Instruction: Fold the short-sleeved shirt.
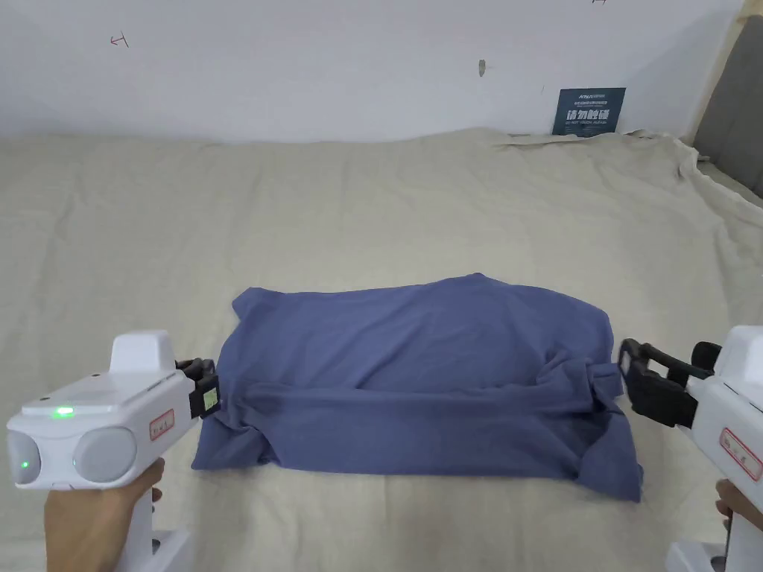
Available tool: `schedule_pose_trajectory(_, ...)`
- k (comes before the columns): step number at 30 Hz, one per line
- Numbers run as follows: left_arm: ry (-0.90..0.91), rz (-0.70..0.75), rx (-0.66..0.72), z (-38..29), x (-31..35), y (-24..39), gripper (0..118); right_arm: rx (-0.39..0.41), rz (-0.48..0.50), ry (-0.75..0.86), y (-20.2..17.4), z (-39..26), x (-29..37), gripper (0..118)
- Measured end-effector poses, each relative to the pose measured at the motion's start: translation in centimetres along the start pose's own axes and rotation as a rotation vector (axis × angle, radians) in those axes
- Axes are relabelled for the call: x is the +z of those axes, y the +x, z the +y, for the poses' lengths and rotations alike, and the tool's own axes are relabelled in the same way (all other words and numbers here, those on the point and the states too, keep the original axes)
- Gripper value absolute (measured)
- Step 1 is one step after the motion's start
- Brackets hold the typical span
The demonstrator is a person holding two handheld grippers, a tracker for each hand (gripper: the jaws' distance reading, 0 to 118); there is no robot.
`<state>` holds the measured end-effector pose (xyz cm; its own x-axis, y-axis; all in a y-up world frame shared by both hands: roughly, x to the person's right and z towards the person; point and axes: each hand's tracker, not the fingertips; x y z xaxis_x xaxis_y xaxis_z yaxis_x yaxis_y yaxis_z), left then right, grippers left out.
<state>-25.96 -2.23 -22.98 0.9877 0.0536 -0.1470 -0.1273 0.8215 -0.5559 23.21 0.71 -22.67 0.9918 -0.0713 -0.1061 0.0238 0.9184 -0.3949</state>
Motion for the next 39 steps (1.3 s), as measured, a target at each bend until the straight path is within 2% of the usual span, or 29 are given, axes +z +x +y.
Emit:
schedule_pose_trajectory(2,-0.003,-0.013,0.012,-0.9,0.3,-0.3,0,0.016,-0.022,0.008,-0.1,-0.4,0.6,0)
schedule_pose_trajectory(16,-0.13,0.021,0.017,-3.1,-1.2,-1.1,0,0.017,-0.019,-0.003,-0.2,-1.1,1.3,0)
schedule_pose_trajectory(20,-0.294,0.019,0.004,-2.5,-4.1,-1.3,0,0.005,-0.021,-0.008,-0.1,-1.0,0.8,0)
schedule_pose_trajectory(22,-0.289,0.017,0.028,-2.6,-5.7,-1.6,14,0.002,-0.024,-0.014,0.0,-1.1,0.4,0)
schedule_pose_trajectory(23,-0.316,0.022,0.033,-2.6,-6.5,-1.7,31,0.003,-0.027,-0.02,0.1,-1.1,0.2,0)
schedule_pose_trajectory(24,-0.371,0.04,0.036,-2.8,-7.4,-1.8,62,0.001,-0.03,-0.025,0.1,-1.1,0.1,0)
schedule_pose_trajectory(25,-0.413,0.052,0.027,-3.0,-8.5,-1.9,79,-0.003,-0.031,-0.028,0.2,-1.1,-0.1,0)
schedule_pose_trajectory(26,-0.424,0.061,0.022,-3.3,-9.1,-1.9,84,-0.006,-0.032,-0.032,0.3,-1.2,-0.2,0)
schedule_pose_trajectory(31,-0.489,0.096,-0.011,-4.7,-12.2,-2.0,84,-0.013,-0.043,-0.061,0.6,-1.6,-1.0,0)
schedule_pose_trajectory(33,-0.499,0.095,0.002,-5.2,-13.0,-2.1,83,-0.014,-0.046,-0.073,0.7,-1.8,-1.3,0)
schedule_pose_trajectory(34,-0.505,0.094,0.008,-5.4,-13.2,-2.2,78,-0.015,-0.048,-0.08,0.8,-1.9,-1.4,0)
schedule_pose_trajectory(35,-0.51,0.094,0.008,-5.5,-13.4,-2.1,63,-0.017,-0.049,-0.085,0.9,-2.0,-1.5,0)
schedule_pose_trajectory(36,-0.514,0.075,0.011,-5.7,-13.3,-2.0,33,-0.02,-0.049,-0.091,1.0,-2.1,-1.6,0)
schedule_pose_trajectory(37,-0.514,0.041,0.014,-5.8,-13.3,-1.9,21,-0.022,-0.05,-0.098,1.0,-2.2,-1.8,0)
schedule_pose_trajectory(39,-0.504,0.03,0.016,-5.8,-12.9,-1.6,8,-0.023,-0.05,-0.11,1.2,-2.4,-2.0,0)
